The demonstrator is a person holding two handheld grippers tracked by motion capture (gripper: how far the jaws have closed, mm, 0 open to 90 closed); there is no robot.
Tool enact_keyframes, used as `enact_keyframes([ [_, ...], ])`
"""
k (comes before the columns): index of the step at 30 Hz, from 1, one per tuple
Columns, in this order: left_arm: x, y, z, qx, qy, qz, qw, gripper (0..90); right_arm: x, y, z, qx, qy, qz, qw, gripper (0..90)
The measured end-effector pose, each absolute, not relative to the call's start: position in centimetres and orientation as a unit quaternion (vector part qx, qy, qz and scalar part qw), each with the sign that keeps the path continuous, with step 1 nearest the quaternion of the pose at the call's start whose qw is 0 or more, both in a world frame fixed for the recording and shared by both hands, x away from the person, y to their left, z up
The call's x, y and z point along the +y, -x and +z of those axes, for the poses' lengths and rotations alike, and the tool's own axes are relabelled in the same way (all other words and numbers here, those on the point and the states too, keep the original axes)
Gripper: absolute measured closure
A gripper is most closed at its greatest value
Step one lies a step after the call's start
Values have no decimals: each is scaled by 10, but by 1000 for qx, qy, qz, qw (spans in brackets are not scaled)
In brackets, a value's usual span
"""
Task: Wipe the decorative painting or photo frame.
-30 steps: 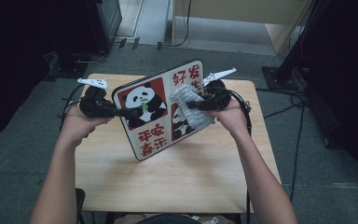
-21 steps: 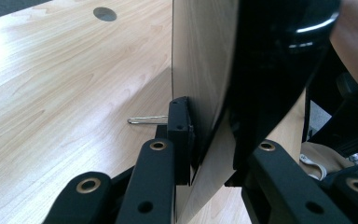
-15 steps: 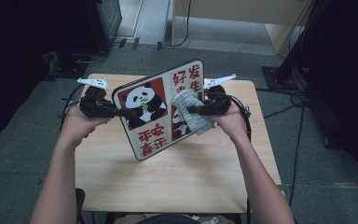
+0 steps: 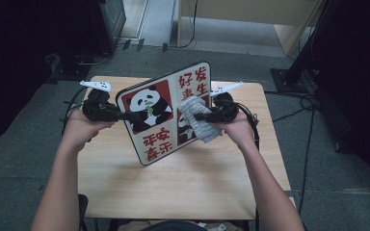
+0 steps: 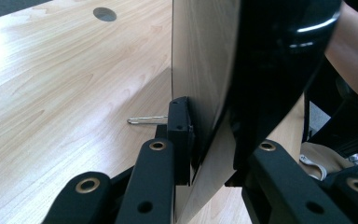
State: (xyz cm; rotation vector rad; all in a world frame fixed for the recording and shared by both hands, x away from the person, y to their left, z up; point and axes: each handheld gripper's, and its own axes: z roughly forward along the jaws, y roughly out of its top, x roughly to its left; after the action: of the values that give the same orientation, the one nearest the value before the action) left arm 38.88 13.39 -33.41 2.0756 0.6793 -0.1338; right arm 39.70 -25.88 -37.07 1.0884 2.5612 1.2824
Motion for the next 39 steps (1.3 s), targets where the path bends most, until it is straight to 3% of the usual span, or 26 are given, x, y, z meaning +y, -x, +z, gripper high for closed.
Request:
enact_keyframes([
  [39,133,-390,-333,273,-844,-58,458,778,-258,-384,-427,836,-382,394,20,686],
])
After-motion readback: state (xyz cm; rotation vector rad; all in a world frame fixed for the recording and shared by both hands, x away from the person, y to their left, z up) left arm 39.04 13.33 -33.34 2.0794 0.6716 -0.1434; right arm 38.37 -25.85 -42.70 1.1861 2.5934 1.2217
